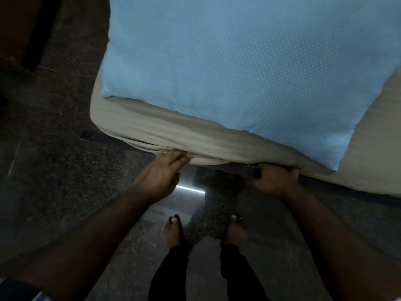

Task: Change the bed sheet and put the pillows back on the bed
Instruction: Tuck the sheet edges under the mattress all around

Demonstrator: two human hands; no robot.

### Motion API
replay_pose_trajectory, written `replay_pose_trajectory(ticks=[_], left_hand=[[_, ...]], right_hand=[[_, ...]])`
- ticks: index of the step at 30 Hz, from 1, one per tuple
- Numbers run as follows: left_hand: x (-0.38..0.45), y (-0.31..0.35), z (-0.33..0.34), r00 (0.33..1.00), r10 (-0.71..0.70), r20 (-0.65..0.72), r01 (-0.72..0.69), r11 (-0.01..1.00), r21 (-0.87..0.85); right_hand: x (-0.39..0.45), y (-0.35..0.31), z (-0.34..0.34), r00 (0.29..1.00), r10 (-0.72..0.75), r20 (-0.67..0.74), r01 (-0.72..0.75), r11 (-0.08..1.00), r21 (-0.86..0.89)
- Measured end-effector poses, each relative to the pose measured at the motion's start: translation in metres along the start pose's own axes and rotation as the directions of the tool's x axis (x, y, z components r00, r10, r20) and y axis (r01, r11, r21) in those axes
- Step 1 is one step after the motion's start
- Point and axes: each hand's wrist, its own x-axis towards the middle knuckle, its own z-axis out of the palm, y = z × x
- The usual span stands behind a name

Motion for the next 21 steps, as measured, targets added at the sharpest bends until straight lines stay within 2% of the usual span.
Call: replay_pose_trajectory(ticks=[2,4,7,9,11,13,16,18,21], left_hand=[[-0.003,-0.017,-0.009,1.000,-0.008,0.013,0.007,1.000,0.012],[0.003,-0.024,-0.009,1.000,-0.010,0.021,0.011,1.000,-0.006],[0.012,-0.028,-0.009,0.994,-0.069,0.089,0.073,0.996,-0.045],[0.020,-0.031,-0.014,0.980,-0.087,0.182,0.094,0.995,-0.033],[0.031,-0.033,-0.020,0.957,-0.094,0.276,0.097,0.995,0.004],[0.043,-0.034,-0.022,0.930,-0.116,0.349,0.102,0.993,0.060],[0.064,-0.040,-0.023,0.880,-0.147,0.452,0.124,0.989,0.080],[0.081,-0.047,-0.022,0.810,-0.155,0.565,0.147,0.987,0.060],[0.098,-0.058,-0.015,0.662,-0.092,0.744,0.200,0.978,-0.057]], right_hand=[[-0.015,-0.005,0.002,1.000,0.023,0.005,-0.022,0.999,-0.034],[-0.034,-0.013,0.013,0.987,0.009,-0.158,-0.020,0.997,-0.068],[-0.057,-0.046,0.040,0.867,-0.142,-0.478,0.126,0.990,-0.066],[-0.053,-0.081,0.049,0.790,-0.262,-0.554,0.272,0.960,-0.066],[-0.038,-0.115,0.043,0.830,-0.283,-0.480,0.317,0.948,-0.012],[-0.023,-0.134,0.030,0.915,-0.212,-0.343,0.242,0.969,0.047],[-0.008,-0.148,0.011,0.968,-0.085,-0.234,0.098,0.994,0.044],[0.004,-0.156,0.001,0.989,-0.044,-0.140,0.045,0.999,0.001],[0.023,-0.163,-0.007,1.000,0.022,0.022,-0.022,1.000,-0.005]])
